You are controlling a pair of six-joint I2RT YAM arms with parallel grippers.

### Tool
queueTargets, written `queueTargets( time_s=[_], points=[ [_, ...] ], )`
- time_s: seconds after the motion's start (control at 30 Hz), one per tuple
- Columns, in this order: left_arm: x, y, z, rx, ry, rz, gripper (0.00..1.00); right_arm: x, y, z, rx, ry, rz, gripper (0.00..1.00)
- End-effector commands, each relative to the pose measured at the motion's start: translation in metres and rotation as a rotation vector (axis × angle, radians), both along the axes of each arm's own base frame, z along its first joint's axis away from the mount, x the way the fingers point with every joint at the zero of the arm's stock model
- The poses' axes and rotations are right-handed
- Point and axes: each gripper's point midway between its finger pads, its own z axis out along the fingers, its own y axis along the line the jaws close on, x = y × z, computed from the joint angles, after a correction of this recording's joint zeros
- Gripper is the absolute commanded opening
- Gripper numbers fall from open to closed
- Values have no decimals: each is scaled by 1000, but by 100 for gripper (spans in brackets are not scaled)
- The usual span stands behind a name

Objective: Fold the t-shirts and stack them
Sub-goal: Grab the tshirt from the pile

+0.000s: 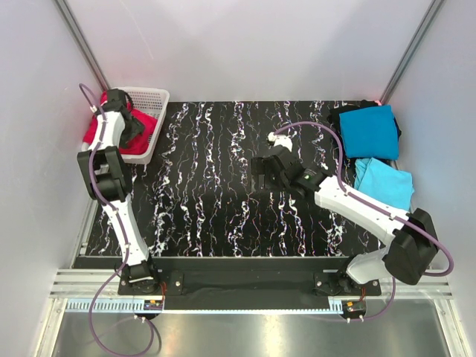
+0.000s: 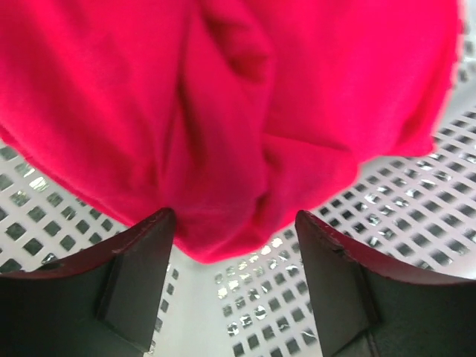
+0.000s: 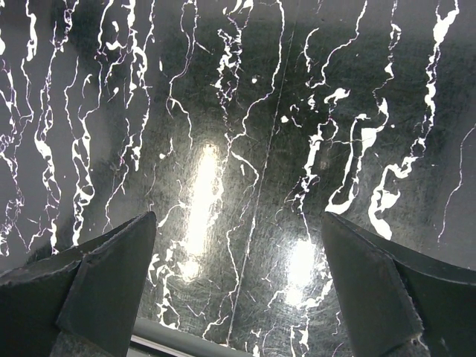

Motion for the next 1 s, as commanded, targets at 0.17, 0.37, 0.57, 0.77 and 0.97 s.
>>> queueTargets(
  time_s=[0.17,0.37,0.57,0.77,0.97],
  points=[
    [9,7,-11,11,-10,41,0,6,-4,13,29,-37,1,100],
    [11,-1,26,13,-82,26,0,8,0,5,27,-13,5,100],
    [13,-26,102,106,-208,-51,0,9,3,1,34,6,-6,100],
    [3,-79,195,178,-380,-185,0,9,-5,1,29,-5,-42,100],
    [-30,-157,246,131,-490,-414,0,20,-42,19,26,-39,-254,100]
  ],
)
